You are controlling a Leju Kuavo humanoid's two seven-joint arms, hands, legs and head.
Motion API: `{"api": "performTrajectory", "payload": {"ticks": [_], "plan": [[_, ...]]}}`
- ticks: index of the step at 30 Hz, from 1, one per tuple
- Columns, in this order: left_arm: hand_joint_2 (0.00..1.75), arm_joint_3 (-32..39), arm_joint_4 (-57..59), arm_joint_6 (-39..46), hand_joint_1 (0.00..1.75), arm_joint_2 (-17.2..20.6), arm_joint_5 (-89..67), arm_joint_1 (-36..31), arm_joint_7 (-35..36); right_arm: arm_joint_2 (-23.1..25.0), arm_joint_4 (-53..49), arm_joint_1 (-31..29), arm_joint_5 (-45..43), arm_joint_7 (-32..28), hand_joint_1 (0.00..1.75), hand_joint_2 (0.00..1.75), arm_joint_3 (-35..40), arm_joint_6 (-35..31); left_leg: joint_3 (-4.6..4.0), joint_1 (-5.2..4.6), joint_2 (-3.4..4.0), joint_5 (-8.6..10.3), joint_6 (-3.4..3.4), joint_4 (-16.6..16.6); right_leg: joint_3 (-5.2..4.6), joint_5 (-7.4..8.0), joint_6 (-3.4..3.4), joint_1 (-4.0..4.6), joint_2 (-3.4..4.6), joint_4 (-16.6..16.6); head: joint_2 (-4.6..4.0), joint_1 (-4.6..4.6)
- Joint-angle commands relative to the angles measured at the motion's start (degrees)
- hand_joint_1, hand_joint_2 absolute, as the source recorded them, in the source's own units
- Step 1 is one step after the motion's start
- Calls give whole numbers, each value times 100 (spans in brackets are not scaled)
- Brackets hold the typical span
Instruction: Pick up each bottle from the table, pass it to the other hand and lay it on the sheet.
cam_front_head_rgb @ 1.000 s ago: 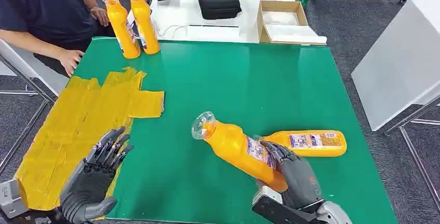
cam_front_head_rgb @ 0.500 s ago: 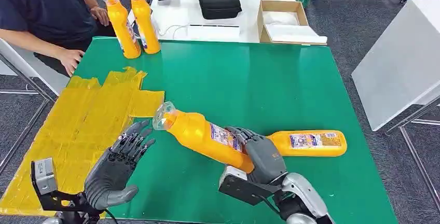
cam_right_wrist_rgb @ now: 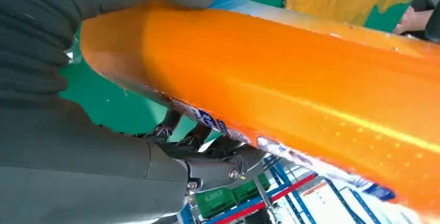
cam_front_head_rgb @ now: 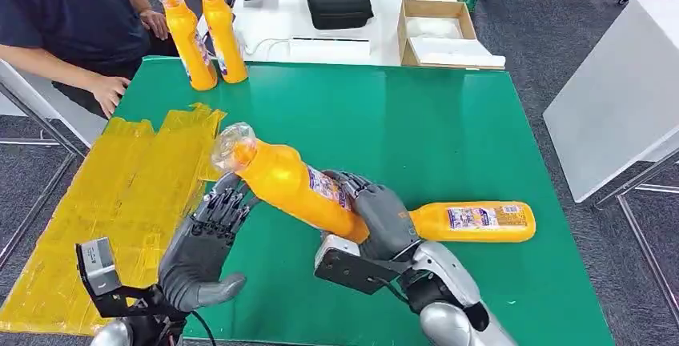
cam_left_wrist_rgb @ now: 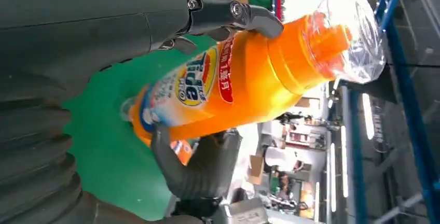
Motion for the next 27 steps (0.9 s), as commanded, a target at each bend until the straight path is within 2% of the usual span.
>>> {"api": "performTrajectory", "payload": {"ticks": [1,14,20,21,23,27], "plan": [[175,-228,329,2,0,-50,-17,-166,-4,3,315,-277,-3,-15,175,175,256,-23,10,-4,4,2,6,-5,9,2,-5,-2,3,-4,0,0],[175,-42,322,60,0,-112,75,-76,-50,-163,177,-187,-108,-144,175,175,471,16,11,-3,2,1,5,-7,10,1,-6,-1,2,-5,0,2],[175,106,342,180,0,-245,-53,-216,-41,-265,446,-252,-297,-351,175,175,1101,505,11,-2,2,2,5,-7,11,1,-6,-1,1,-7,0,0],[175,86,353,228,0,-290,-168,-314,-41,-66,625,-339,-317,-476,175,175,1238,624,22,-4,1,4,9,-14,22,3,-9,-1,0,-13,0,2],[175,-90,303,721,0,-231,-1728,-511,-48,180,773,-521,-239,-436,175,175,1457,815,19,-5,10,7,7,-14,13,6,-11,-3,8,-10,0,0],[175,-201,359,964,0,-255,-2409,-556,-82,155,605,-490,-222,-326,175,175,1440,845,10,-3,5,7,6,-9,8,5,-13,0,4,-4,0,2]]}}
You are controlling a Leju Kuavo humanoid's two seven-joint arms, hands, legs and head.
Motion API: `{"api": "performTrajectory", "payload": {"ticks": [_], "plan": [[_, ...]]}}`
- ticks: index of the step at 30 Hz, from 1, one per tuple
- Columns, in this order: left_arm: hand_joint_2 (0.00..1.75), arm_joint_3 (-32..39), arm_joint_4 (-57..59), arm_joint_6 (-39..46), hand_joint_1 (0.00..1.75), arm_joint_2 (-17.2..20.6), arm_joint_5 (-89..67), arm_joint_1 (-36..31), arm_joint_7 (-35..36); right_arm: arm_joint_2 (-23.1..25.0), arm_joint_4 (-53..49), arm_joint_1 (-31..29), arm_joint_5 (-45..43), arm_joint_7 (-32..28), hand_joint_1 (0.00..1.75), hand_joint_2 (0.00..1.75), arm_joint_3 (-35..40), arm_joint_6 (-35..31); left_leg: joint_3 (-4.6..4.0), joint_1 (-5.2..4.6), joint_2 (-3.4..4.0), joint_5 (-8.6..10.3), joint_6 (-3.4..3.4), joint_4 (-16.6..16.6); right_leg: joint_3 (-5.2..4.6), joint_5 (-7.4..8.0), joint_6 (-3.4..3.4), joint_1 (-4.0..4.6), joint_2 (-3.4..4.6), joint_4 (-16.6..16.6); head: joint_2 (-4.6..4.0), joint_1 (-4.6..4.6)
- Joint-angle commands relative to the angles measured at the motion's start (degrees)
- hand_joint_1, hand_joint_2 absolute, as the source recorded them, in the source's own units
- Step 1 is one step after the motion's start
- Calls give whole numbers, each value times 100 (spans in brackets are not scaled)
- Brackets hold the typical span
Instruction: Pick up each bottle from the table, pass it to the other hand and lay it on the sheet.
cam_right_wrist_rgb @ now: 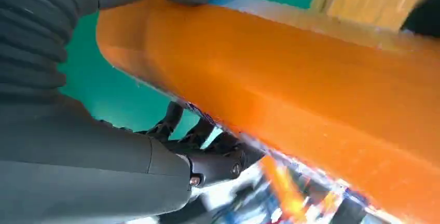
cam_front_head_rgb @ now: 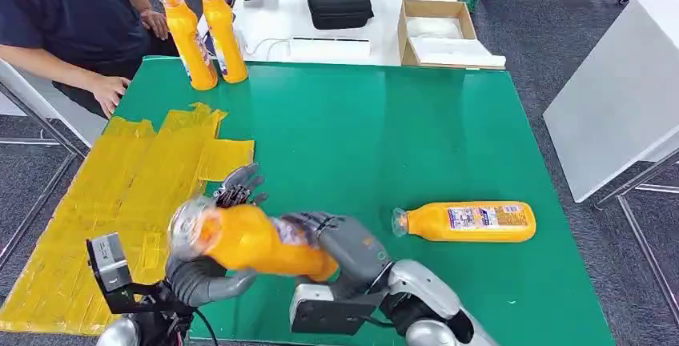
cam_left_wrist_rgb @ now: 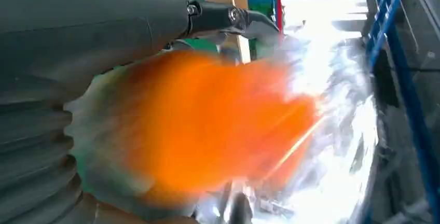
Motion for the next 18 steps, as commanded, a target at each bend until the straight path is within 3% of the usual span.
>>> {"api": "performTrajectory", "payload": {"ticks": [1,18], "plan": [[175,-160,348,568,0,-93,-1771,-414,-51,177,437,-407,29,70,175,175,604,160,12,-4,0,7,5,-8,11,3,-8,-2,-1,-5,0,-7],[175,-190,415,634,3,-55,-2091,-416,-159,157,357,-390,4,51,175,175,570,251,12,-5,-2,10,7,-9,10,3,-8,-3,-5,-5,0,0]]}}
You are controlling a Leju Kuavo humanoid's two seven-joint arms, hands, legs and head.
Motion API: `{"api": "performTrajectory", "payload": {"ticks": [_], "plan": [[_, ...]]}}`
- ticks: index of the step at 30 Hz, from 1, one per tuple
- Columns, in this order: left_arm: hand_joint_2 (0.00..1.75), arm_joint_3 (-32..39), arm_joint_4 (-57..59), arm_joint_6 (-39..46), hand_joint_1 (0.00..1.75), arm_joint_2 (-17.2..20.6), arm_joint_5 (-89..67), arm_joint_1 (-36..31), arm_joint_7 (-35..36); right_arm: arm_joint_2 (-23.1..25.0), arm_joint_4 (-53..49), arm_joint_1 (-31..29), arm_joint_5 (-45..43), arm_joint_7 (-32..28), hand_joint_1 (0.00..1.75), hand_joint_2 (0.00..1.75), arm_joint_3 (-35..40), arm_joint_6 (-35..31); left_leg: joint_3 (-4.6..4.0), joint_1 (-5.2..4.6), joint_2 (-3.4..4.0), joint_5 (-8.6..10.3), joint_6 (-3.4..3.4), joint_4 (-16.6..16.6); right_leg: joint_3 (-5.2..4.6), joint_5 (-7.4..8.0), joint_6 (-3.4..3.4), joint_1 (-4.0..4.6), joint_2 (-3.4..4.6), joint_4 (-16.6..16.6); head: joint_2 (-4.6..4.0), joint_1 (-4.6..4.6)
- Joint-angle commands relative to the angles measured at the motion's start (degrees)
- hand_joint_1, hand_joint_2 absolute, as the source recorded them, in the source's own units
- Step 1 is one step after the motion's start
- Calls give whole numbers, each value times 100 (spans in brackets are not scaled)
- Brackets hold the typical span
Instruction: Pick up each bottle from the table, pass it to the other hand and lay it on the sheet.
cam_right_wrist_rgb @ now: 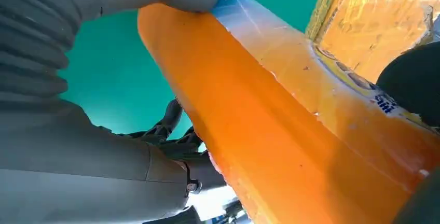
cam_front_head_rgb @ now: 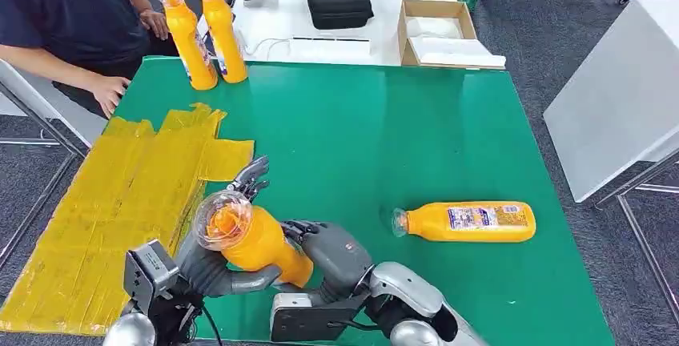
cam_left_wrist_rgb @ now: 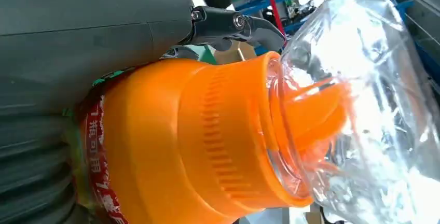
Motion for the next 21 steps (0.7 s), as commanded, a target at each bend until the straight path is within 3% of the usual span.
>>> {"api": "performTrajectory", "payload": {"ticks": [1,21], "plan": [[175,-73,400,45,175,29,-225,-226,-137,17,146,-168,-20,-72,175,175,289,73,10,-3,1,4,6,-6,9,2,-7,-1,0,-4,0,0],[175,-30,444,-112,175,2,-91,-203,-311,-13,97,-28,10,-103,175,175,206,125,17,-4,-2,4,8,-11,17,1,-9,-2,-3,-9,0,-2]]}}
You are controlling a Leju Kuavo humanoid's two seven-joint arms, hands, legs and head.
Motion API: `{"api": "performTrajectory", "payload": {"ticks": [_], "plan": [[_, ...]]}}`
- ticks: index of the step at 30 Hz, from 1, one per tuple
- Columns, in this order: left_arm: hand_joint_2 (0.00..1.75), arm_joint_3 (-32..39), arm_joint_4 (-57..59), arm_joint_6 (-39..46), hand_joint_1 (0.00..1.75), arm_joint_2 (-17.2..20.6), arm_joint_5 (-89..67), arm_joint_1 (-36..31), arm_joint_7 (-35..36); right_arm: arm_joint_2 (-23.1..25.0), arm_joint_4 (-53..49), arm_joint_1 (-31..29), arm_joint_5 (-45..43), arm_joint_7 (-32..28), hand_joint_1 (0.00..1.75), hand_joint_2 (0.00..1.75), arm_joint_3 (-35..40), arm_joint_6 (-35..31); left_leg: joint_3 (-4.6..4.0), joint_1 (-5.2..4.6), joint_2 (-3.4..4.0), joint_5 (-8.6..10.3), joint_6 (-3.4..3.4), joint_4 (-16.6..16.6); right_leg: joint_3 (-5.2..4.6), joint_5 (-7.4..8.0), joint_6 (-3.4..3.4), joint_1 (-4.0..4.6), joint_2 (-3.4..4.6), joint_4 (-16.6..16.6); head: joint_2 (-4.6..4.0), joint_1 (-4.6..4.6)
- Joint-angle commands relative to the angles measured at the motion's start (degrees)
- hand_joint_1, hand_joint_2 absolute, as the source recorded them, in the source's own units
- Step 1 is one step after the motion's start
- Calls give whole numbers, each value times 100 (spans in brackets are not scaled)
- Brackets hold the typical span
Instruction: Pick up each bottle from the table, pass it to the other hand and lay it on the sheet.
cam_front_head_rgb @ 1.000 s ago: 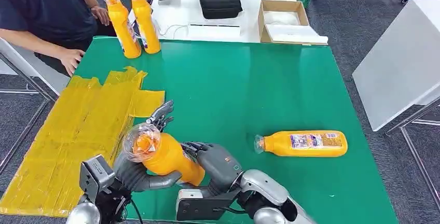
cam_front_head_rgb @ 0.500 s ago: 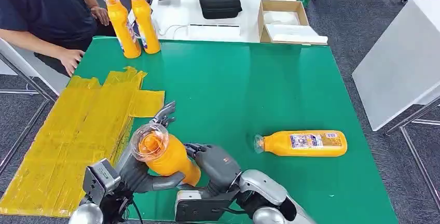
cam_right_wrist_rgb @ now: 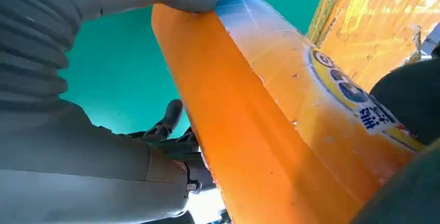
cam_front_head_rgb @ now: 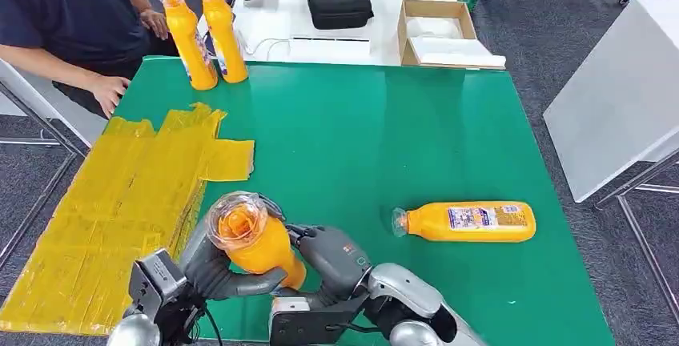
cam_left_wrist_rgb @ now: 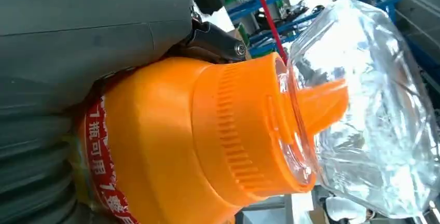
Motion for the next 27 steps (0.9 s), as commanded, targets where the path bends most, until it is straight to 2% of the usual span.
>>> {"api": "performTrajectory", "payload": {"ticks": [1,10,12,13,16,17,18,19,21,23,25,27], "plan": [[175,48,427,-65,175,-1,73,-194,-36,-14,94,-27,10,-87,175,175,187,72,13,-4,-3,3,6,-8,13,0,-7,-2,-4,-5,0,0],[175,76,417,-101,175,-21,149,-167,-60,-39,40,80,61,-111,175,175,115,31,21,-5,-5,5,8,-14,21,0,-11,-2,-7,-9,0,0],[175,117,401,-33,175,-5,100,-101,-77,-287,-133,276,209,-19,175,175,-1,-237,10,-2,-5,2,5,-6,12,-1,-7,0,-6,-5,0,-2],[175,138,385,49,175,-1,-19,-73,-114,-388,-245,417,332,-48,14,175,-108,-451,19,-4,-7,4,8,-12,20,-1,-10,-2,-9,-9,0,-2],[175,146,378,65,175,7,-52,-65,-125,-411,-278,473,349,-53,14,175,-151,-519,9,-1,-8,2,5,-6,13,-1,-5,0,-9,-6,0,-2],[175,162,357,124,175,13,-150,-49,-140,-443,-358,594,413,-75,0,175,-249,-685,11,-2,-9,3,6,-7,15,-1,-6,0,-10,-7,0,-2],[175,186,338,148,175,14,-178,-37,-152,-477,-410,668,388,-80,0,175,-295,-714,14,-2,-10,3,7,-9,18,-1,-7,0,-11,-9,0,-2],[175,326,331,511,175,177,-769,-34,-257,-559,-751,1102,416,-176,0,0,-630,-969,15,-4,-18,4,9,-11,22,-3,-7,-2,-19,-11,0,0],[175,406,368,733,175,258,-1274,-49,-349,-589,-883,1236,553,-206,0,0,-718,-1022,5,-5,-13,2,8,-8,13,-4,-6,-3,-19,-6,0,0],[175,545,410,1310,175,378,-2402,45,-563,-770,-1227,1560,1230,-140,0,0,-891,-1094,4,-4,-12,1,6,-8,11,-4,-6,-3,-17,-6,0,0],[175,611,476,1773,175,525,-3160,177,-686,-925,-1625,1902,1364,-176,0,0,-1206,-1250,4,-6,-12,0,5,-9,10,-5,-6,-4,-16,-6,0,-2],[175,628,487,1792,175,529,-3157,197,-715,-953,-1675,1928,1362,-191,0,0,-1236,-1234,3,-6,-13,0,5,-8,8,-6,-5,-4,-18,-5,0,0]]}}
